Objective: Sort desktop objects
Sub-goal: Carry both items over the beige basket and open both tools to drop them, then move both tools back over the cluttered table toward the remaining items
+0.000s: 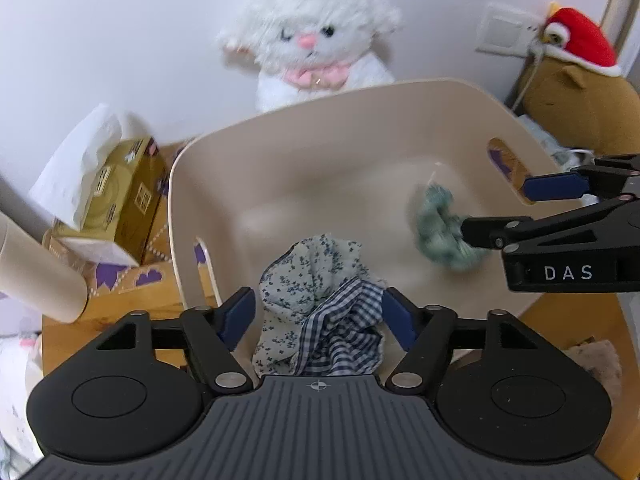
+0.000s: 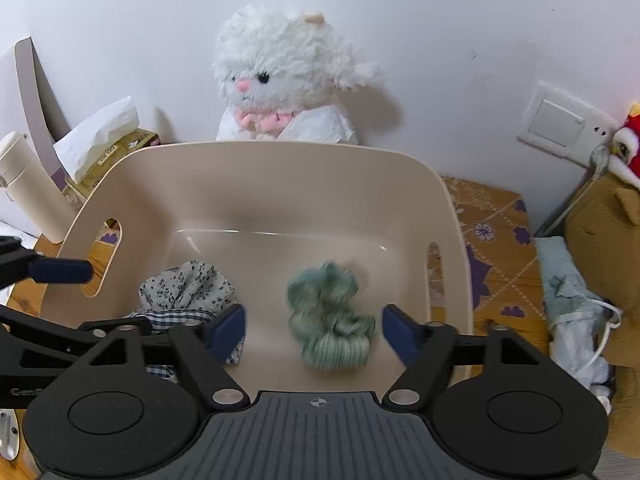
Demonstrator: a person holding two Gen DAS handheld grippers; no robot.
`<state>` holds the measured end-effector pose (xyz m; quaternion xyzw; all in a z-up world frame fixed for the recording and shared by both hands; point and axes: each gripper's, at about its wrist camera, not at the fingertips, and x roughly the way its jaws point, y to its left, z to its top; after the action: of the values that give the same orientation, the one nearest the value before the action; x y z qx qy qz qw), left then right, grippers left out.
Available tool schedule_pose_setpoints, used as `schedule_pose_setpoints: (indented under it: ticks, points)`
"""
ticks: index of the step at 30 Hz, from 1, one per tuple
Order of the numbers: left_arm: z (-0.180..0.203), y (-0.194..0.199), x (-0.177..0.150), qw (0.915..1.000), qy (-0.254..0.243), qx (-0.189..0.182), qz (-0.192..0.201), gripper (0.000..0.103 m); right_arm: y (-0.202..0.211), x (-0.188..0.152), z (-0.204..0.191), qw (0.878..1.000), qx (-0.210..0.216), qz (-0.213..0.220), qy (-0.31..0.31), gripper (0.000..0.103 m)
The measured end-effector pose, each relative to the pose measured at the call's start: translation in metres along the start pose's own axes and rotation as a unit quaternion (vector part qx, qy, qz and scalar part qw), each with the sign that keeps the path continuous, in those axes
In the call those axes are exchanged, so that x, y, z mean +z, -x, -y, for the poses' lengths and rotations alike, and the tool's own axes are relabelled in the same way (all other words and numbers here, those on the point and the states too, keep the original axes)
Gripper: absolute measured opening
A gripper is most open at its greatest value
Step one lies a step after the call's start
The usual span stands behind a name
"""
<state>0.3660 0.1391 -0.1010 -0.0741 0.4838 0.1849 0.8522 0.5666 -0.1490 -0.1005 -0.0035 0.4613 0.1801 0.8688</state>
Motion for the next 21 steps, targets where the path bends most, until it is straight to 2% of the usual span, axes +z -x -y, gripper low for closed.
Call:
schedule_pose_setpoints:
  ticks: [2, 6, 8, 14, 21]
  points:
    - [0.002, 0.007, -0.001, 0.9999, -0.011, 0.003, 0.008, 0.08, 0.008, -0.002, 0.003, 1.0, 0.0, 0.008, -0.001, 0.092]
    - [0.002, 0.026, -0.003, 0.9996, -0.016, -0.002, 0.025, 0.082, 0.032, -0.005, 0.007, 1.0, 0.002, 0.027, -0.005, 0.097]
    - [0.001, 0.035, -0.005, 0.9994, -0.016, -0.002, 0.03, 0.083, 0.046, -0.008, 0.008, 0.999, 0.0, 0.039, -0.009, 0.103]
    - [-0.004, 0.059, -0.022, 0.9991, -0.022, 0.009, 0.035, 0.083, 0.085, -0.024, 0.004, 0.997, -0.01, 0.071, 0.012, 0.103]
    - [-0.013, 0.076, -0.064, 0.9998, -0.013, 0.011, 0.014, 0.083, 0.106, -0.06, -0.006, 0.996, -0.022, 0.064, 0.058, 0.103]
